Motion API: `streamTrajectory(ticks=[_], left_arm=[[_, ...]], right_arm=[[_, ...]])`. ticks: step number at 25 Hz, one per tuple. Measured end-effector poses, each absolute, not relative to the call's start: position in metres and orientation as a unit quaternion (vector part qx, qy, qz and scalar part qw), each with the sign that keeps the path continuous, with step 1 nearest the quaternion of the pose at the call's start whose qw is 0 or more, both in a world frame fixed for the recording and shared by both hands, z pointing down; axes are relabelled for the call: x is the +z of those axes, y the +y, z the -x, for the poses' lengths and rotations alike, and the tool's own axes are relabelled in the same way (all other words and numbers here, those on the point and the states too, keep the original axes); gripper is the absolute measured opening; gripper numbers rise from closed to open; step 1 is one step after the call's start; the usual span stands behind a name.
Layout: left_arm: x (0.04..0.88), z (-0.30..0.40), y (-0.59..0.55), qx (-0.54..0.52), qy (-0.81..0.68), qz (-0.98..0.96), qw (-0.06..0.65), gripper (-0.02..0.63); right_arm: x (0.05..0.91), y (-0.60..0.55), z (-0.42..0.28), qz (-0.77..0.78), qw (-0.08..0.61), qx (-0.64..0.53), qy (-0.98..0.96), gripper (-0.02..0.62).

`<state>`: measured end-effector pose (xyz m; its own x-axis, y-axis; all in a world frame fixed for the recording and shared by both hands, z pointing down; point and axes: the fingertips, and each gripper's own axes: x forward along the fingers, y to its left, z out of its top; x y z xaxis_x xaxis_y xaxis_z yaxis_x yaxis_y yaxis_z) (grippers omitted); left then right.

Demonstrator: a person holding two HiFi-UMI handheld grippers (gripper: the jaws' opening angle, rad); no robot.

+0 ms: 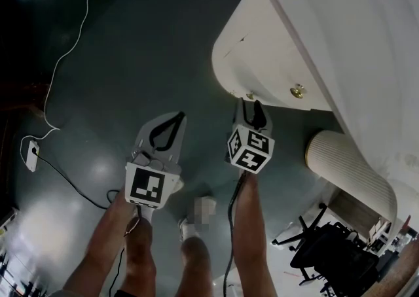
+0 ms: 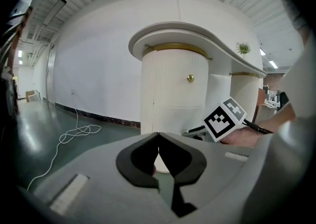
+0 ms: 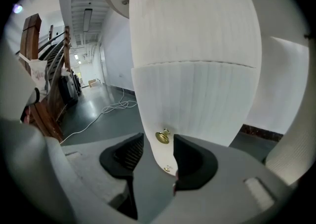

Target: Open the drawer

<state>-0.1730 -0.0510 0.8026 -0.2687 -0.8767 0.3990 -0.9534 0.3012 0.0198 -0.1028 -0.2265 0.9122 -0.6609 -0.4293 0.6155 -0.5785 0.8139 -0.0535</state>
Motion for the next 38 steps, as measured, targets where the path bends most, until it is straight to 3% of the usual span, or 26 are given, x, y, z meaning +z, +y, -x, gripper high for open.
streamTrajectory(ticks=[9, 14, 38], left_arm=[[0.805, 0.178, -0.048, 0.104, -0.790, -0.578, 0.178, 0.011], [0.809, 0.179, -0.044, 0.106, -0.790, -0.576, 0.183, 0.011], [0.804, 0.170, -0.023, 0.103, -0.788, -0.579, 0.184, 0.011]], right_arm=[[0.920, -0.236, 0.109, -0.298, 0.300, 0.150, -0.894, 0.183], [0.922, -0.239, 0.111, -0.312, 0.304, 0.142, -0.889, 0.106], [0.924, -0.187, 0.091, -0.290, 0.349, 0.109, -0.885, 0.098]])
